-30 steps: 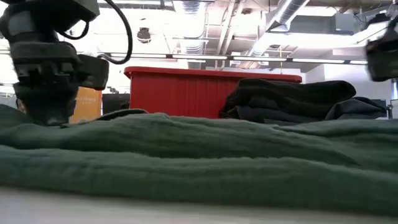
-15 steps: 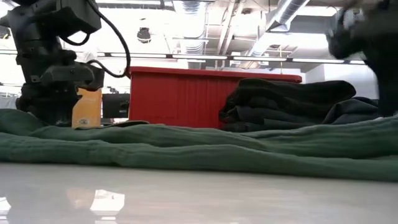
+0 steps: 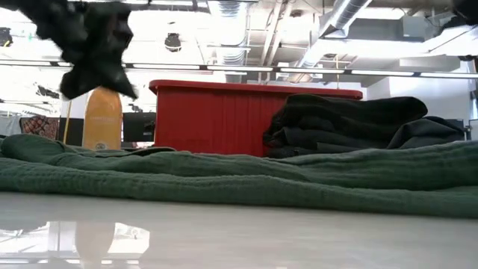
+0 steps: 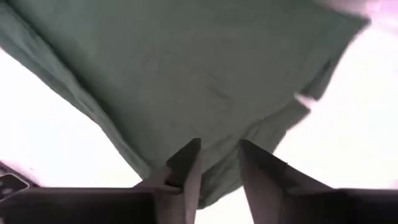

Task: Fold Laundry from Bin
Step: Fold the green polo shirt

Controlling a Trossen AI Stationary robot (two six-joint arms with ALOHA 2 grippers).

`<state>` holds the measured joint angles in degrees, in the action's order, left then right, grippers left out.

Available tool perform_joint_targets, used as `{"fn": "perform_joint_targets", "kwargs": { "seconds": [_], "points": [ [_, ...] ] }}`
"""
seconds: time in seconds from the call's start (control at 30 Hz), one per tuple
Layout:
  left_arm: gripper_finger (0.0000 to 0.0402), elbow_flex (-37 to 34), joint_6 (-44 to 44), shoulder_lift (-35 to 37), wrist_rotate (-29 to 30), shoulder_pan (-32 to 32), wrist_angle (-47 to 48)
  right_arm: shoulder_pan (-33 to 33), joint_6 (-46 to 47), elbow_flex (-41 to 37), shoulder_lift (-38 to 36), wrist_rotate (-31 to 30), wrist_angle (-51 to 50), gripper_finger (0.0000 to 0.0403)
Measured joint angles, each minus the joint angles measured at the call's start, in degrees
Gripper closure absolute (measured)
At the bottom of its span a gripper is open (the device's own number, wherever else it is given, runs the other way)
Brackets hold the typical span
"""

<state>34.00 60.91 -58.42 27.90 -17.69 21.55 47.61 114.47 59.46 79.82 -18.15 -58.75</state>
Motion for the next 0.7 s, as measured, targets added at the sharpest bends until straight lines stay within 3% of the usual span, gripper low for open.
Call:
{"fn": "perform_joint_targets", "kwargs": {
  "seconds": [0.17, 0.33, 0.53, 0.7],
  "points": [
    [0.0379, 0.02, -13.58, 0.65, -1.96, -0.15, -17.97, 4.65, 10.1, 0.0, 2.78, 0.04, 0.04, 0.0212],
    [0.0321, 0.09, -22.67, -4.91, -4.78, -0.33, -33.12, 5.03, 11.52, -0.97, 5.64, 1.31, 1.15, 0.0148],
    [0.0258, 0.11, -23.73, -12.97, -13.97, 0.07, -40.49, 3.29, 11.92, -9.76, 4.79, -0.36, 10.1, 0.0137],
    [0.0242, 0.11, -22.02, -17.83, -18.65, -0.02, -43.13, 3.75, 12.16, -14.93, 4.72, 0.16, 18.19, 0.0138]
  ]
}}
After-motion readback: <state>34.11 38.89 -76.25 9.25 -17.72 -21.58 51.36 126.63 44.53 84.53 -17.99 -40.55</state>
